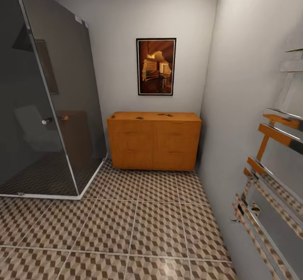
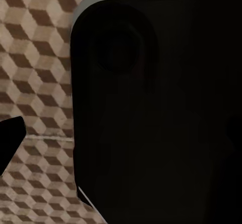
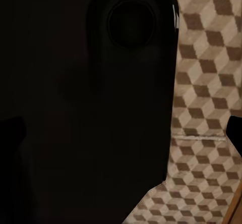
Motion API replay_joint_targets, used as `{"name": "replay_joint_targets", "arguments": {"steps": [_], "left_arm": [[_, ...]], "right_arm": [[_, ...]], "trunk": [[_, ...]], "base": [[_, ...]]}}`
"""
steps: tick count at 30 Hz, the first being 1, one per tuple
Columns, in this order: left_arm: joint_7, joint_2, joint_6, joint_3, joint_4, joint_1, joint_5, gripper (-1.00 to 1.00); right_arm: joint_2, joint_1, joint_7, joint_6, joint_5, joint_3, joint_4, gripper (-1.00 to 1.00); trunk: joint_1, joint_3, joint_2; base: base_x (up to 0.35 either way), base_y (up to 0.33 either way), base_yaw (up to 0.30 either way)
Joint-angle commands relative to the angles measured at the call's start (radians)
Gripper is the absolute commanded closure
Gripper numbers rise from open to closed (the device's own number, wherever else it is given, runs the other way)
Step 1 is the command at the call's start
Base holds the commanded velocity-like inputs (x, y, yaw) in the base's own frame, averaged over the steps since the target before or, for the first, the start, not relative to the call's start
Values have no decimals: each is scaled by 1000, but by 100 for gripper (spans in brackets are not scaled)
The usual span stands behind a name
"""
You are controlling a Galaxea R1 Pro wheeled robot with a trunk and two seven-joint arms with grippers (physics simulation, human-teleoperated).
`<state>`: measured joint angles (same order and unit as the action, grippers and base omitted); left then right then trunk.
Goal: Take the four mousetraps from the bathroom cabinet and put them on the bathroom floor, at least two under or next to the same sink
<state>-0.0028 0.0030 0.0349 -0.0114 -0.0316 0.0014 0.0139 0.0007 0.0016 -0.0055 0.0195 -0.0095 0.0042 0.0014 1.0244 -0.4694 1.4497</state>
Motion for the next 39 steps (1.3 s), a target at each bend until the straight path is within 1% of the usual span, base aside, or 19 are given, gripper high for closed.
{"name": "replay_joint_targets", "arguments": {"steps": [1,15,39], "left_arm": [[0,0,2,-1,-1,0,1,-100],[0,-1,-24,-1,-1,0,1,-100],[0,0,-24,-1,-1,0,3,-100]], "right_arm": [[0,0,-1,2,-1,0,0,-100],[1,0,-2,4,-3,0,0,-100],[1,0,-2,7,5,3,0,-100]], "trunk": [[1,-1,0],[1,-1,0],[1,-1,0]], "base": [[324,81,0],[330,18,0],[333,0,0]]}}
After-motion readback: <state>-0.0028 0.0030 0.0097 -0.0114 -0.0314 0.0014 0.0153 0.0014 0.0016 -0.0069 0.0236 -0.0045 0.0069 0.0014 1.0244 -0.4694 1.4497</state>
